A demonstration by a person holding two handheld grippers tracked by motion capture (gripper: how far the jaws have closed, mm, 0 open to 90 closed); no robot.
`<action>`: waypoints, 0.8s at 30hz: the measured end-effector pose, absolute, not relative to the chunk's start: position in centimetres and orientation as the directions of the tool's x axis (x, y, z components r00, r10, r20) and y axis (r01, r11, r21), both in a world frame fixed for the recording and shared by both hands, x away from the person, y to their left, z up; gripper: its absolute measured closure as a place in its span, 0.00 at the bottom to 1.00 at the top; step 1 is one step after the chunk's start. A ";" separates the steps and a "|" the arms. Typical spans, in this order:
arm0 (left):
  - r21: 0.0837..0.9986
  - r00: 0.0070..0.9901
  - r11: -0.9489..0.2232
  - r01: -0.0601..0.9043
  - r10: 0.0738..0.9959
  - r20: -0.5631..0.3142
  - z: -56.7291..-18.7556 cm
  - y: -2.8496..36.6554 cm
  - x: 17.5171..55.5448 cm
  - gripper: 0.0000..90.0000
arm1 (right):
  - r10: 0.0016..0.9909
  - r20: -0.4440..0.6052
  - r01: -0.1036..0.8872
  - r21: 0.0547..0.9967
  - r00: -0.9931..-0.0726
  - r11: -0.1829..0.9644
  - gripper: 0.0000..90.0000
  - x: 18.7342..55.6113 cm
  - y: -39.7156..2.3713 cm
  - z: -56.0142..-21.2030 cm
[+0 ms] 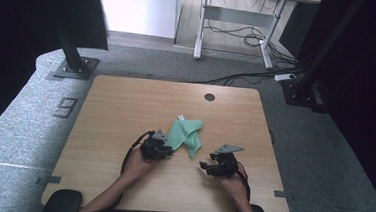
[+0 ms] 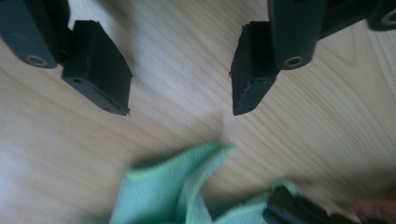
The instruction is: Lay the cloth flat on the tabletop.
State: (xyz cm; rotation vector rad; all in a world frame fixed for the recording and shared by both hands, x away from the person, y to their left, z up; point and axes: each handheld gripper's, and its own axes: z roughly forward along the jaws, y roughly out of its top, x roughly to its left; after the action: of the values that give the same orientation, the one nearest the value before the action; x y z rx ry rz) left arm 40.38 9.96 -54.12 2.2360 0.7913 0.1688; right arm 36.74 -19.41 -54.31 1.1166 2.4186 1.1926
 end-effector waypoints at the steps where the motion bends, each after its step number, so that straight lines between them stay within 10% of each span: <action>1: 0.693 0.801 -0.531 0.488 0.588 -0.114 -54.1 10.0 40.3 0.88 | 0.714 0.128 0.533 0.757 -0.688 0.378 0.44 36.8 -19.3 -54.2; 16: 0.692 0.805 -0.540 0.479 0.584 -0.102 -54.1 9.9 40.0 0.85 | 0.704 0.120 0.533 0.744 -0.700 0.403 0.66 39.6 -15.5 -53.2; 24: 0.699 0.808 -0.530 0.480 0.578 -0.117 -53.8 10.4 40.0 0.97 | 0.715 0.127 0.559 0.721 -0.688 0.410 0.97 40.7 -15.0 -53.2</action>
State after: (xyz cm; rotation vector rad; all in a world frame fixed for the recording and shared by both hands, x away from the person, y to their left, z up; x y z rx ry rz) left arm 39.99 10.37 -53.81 2.2298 0.7748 0.1650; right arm 40.68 -15.03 -53.16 1.1288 2.4631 1.1414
